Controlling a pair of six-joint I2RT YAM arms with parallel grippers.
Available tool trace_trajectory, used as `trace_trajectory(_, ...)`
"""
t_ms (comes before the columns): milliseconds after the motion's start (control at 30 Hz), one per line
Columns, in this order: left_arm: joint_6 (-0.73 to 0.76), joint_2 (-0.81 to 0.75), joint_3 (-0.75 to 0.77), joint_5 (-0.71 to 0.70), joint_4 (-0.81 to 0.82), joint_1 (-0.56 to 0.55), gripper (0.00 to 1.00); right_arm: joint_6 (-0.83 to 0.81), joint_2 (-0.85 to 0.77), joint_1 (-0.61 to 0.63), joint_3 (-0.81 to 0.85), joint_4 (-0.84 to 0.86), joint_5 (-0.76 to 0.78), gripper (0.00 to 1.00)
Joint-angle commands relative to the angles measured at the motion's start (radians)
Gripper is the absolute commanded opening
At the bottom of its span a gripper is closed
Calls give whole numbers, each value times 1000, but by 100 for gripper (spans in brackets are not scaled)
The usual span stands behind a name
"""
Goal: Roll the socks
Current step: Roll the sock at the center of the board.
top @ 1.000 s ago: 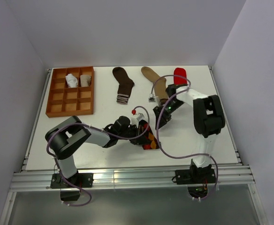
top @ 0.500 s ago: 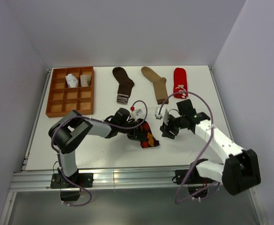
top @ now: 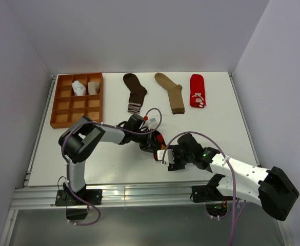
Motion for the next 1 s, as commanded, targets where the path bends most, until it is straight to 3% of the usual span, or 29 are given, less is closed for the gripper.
trace_trajectory(0,80,97,-42,-159,-189,1,1,-35,-7,54,-34,164,98,70)
trace_trajectory(133,86,108,-34,-150,-198,3,0,-43,-6,116,-94,316,219,71)
trace_trajectory(500,87,126,-39,-121,-189,6,0,-59,-15,223,-171,518,330,72)
trace_trajectory(967,103,129,-33,-99,-191,6,0,-156,114,291,-213,577,353,68)
